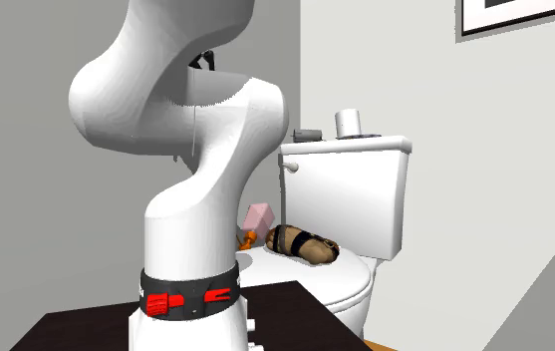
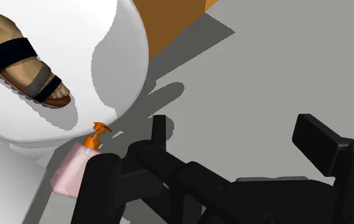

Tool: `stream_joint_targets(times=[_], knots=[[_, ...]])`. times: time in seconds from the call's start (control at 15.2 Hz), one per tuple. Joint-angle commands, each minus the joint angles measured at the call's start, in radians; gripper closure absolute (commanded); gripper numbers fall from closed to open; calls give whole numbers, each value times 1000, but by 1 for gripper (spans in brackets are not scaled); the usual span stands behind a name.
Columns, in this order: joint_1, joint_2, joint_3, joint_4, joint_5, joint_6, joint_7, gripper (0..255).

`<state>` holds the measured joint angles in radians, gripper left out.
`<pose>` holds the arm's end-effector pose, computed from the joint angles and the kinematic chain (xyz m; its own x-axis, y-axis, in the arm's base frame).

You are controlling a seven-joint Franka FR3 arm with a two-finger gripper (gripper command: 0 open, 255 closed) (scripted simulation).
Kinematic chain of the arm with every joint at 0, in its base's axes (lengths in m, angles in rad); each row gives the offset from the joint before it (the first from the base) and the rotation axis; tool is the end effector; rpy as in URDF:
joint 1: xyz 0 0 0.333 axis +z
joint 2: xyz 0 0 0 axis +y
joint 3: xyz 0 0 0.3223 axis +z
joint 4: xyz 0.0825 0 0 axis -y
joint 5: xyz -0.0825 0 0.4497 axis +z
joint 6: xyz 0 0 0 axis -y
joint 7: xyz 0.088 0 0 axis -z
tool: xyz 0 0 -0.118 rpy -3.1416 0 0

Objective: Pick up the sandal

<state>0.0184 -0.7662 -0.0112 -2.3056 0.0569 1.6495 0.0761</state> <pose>0.3832 0.0081 0.6116 0.9920 -0.0709 0.1045 -0.0635 -0.9953 -0.0727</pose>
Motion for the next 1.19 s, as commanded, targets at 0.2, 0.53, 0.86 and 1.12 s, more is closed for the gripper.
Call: stream_joint_targets(times=[0.2, 0.53, 0.86, 1.12], knots=[[-4, -21, -61, -82, -32, 61, -99, 0], [-16, -19, -172, -189, -90, 169, -266, 0], [-26, 34, -294, -255, -146, 291, -437, 0], [-23, 117, -400, -277, -179, 397, -579, 0]])
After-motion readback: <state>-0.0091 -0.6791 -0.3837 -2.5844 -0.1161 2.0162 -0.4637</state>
